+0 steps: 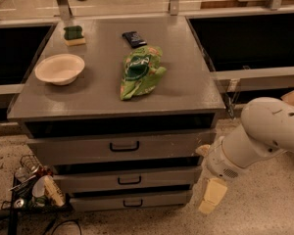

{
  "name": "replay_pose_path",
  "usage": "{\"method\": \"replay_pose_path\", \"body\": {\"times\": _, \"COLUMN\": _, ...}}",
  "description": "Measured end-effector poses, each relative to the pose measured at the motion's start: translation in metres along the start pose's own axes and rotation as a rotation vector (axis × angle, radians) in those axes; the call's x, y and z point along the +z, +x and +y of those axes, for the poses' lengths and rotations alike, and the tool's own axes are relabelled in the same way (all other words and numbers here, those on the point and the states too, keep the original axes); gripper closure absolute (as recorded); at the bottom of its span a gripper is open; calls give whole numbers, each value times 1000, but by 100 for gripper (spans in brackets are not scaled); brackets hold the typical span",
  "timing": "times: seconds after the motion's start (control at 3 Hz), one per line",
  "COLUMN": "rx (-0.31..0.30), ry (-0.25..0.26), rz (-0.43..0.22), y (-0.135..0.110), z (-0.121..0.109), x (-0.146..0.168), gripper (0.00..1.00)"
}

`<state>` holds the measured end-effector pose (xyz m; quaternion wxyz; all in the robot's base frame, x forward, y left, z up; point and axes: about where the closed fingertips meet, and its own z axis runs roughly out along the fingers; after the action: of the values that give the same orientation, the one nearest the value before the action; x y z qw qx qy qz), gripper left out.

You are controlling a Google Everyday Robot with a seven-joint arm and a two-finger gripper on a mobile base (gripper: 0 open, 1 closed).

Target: Open middle drawer

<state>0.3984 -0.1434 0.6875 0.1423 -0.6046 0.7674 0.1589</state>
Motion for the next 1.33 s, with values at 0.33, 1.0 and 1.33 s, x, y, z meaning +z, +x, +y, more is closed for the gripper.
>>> {"method": "replay_pose_path", "body": {"times": 0.33, "rx": -22, "ry": -54, "rz": -3, "y": 0, "z": 5, "x": 25, "gripper": 0}}
{"method": "replay_pose_path", "body": {"times": 1.0, "rx": 8, "ry": -12, "rz": 22, "y": 0, "z": 4, "x": 33, "gripper": 0}}
{"method": "replay_pose_path", "body": {"times": 1.33, "rx": 58, "ry": 41, "rz": 20, "y": 3, "z": -1, "x": 45, "gripper": 0}}
